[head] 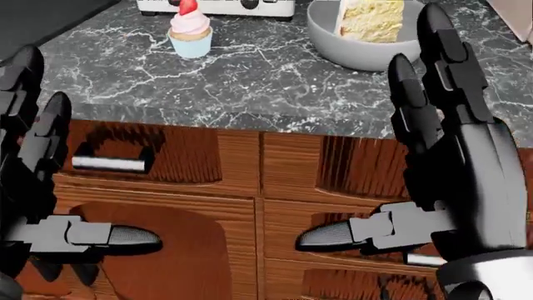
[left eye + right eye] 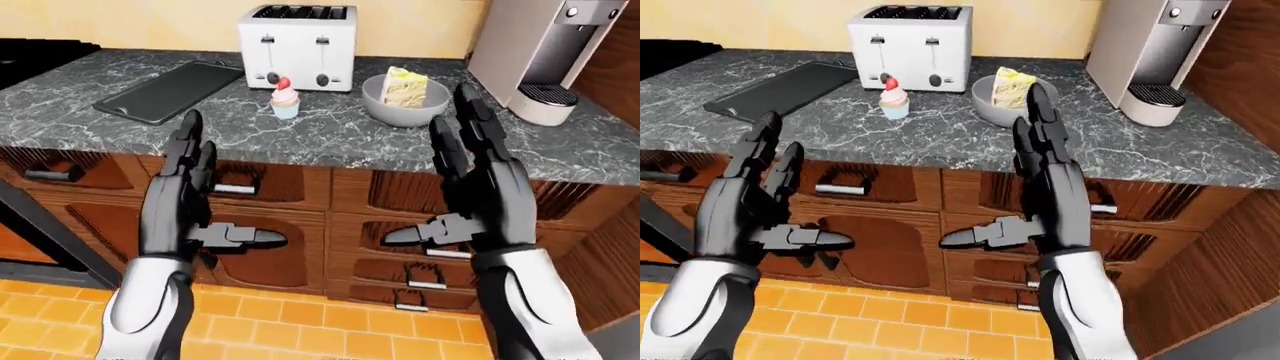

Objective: Pick up the bowl with cake and place it on the tray. Pick up the cupcake and place it on the tray.

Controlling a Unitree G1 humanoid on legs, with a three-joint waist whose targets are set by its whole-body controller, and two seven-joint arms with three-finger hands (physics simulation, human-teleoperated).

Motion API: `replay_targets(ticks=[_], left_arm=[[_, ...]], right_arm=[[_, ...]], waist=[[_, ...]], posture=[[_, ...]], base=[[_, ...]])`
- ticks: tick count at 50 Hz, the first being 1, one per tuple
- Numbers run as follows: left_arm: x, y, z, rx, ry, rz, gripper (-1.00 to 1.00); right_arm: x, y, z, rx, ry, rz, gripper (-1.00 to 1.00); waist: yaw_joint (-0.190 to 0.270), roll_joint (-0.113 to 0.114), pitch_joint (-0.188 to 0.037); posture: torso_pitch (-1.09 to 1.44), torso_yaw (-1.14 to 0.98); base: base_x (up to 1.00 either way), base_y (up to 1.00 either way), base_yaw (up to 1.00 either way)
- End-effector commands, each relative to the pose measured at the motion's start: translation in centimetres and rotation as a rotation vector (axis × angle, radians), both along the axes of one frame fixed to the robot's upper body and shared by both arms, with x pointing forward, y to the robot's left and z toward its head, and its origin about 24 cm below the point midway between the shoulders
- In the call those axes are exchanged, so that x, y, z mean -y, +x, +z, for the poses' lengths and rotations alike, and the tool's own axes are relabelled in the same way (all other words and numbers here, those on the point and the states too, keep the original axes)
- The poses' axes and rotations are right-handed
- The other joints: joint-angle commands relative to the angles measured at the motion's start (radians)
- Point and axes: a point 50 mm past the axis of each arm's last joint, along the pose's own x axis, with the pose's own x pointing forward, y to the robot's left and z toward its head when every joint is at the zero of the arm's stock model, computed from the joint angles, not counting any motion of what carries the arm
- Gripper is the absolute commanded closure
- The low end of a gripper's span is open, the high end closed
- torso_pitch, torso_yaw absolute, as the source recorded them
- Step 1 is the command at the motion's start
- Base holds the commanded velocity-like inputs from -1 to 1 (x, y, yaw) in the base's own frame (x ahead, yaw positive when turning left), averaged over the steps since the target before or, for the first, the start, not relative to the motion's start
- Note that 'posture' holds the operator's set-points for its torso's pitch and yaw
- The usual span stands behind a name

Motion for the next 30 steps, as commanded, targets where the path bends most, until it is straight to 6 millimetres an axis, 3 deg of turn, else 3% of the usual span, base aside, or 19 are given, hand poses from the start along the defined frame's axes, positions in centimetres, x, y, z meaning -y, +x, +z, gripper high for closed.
replay_targets(ticks=[1,2,3,4,8,10,11,12,17,18,20,24,26,28,30], left_arm=[[0.2,-0.2,0.9,0.058,0.007,-0.002,-1.00],[0.2,-0.2,0.9,0.058,0.007,-0.002,-1.00],[0.3,-0.1,0.9,0.058,0.008,-0.002,-1.00],[0.3,-0.1,0.9,0.058,0.008,-0.002,-1.00],[0.2,0.5,0.8,0.053,0.007,0.001,-1.00],[0.2,0.6,0.9,0.053,0.005,0.001,-1.00],[0.2,0.7,0.9,0.052,0.006,0.003,-1.00],[0.1,0.8,0.8,0.051,0.005,0.004,-1.00],[0.1,0.9,0.7,0.050,0.003,0.003,-1.00],[0.2,0.9,0.8,0.051,0.006,0.002,-1.00],[0.3,0.7,1.0,0.054,0.008,-0.003,-1.00],[0.3,0.9,1.0,0.054,0.005,-0.001,-1.00],[0.3,0.9,1.0,0.054,0.005,-0.003,-1.00],[0.3,0.9,1.0,0.054,0.005,-0.003,-1.00],[0.4,0.8,1.0,0.055,0.006,-0.005,-1.00]], right_arm=[[0.3,-0.2,0.6,0.043,-0.003,-0.010,-1.00],[0.3,-0.2,0.6,0.042,-0.004,-0.013,-1.00],[0.4,-0.2,0.7,0.043,-0.003,-0.017,-1.00],[0.5,-0.2,0.8,0.044,-0.001,-0.018,-1.00],[0.7,-0.4,1.0,0.050,0.011,-0.020,-1.00],[0.8,-0.5,1.1,0.056,0.014,-0.020,-1.00],[0.8,-0.5,1.2,0.058,0.018,-0.021,-1.00],[0.9,-0.6,1.3,0.059,0.020,-0.020,-1.00],[1.0,-0.5,1.2,0.058,0.026,-0.025,-1.00],[1.1,-0.5,1.2,0.059,0.027,-0.025,-1.00],[1.2,-0.6,1.3,0.061,0.028,-0.030,-1.00],[1.4,-0.4,1.2,0.059,0.032,-0.041,-1.00],[1.5,-0.2,1.1,0.063,0.039,-0.043,-1.00],[1.4,-0.2,1.1,0.066,0.040,-0.042,-1.00],[1.5,-0.3,1.2,0.068,0.043,-0.041,-1.00]], waist=[[-0.020,0.009,-0.017],[-0.008,0.002,-0.021],[0.006,-0.022,-0.008],[0.000,-0.019,-0.014],[0.003,-0.059,-0.007],[0.012,-0.104,-0.023],[0.013,-0.083,-0.015],[0.009,-0.077,-0.012],[-0.007,-0.050,-0.023],[-0.010,-0.044,-0.040],[-0.013,-0.033,-0.017],[-0.013,-0.001,-0.012],[-0.008,-0.020,-0.013],[-0.012,-0.016,0.001],[-0.011,-0.025,-0.006]], posture=[[0.00,0.00],[0.00,0.00],[0.00,0.00],[0.00,0.00],[0.00,0.00],[0.00,0.00],[0.00,0.00],[0.00,0.00],[0.00,0.00],[0.00,0.00],[0.00,0.00],[0.00,0.00],[0.00,0.00],[0.00,0.00],[0.00,0.00]], base=[[0.00,0.32,0.00],[0.00,0.23,0.00],[0.00,0.00,0.00],[0.00,0.00,0.00],[0.00,0.00,0.00],[0.00,0.00,0.00],[0.02,0.00,0.00],[0.02,0.00,0.00],[0.04,0.00,0.00],[0.05,0.00,0.00],[0.09,0.00,0.00],[0.12,0.00,0.00],[0.24,0.00,0.00],[0.30,0.00,0.00],[0.33,0.00,0.00]])
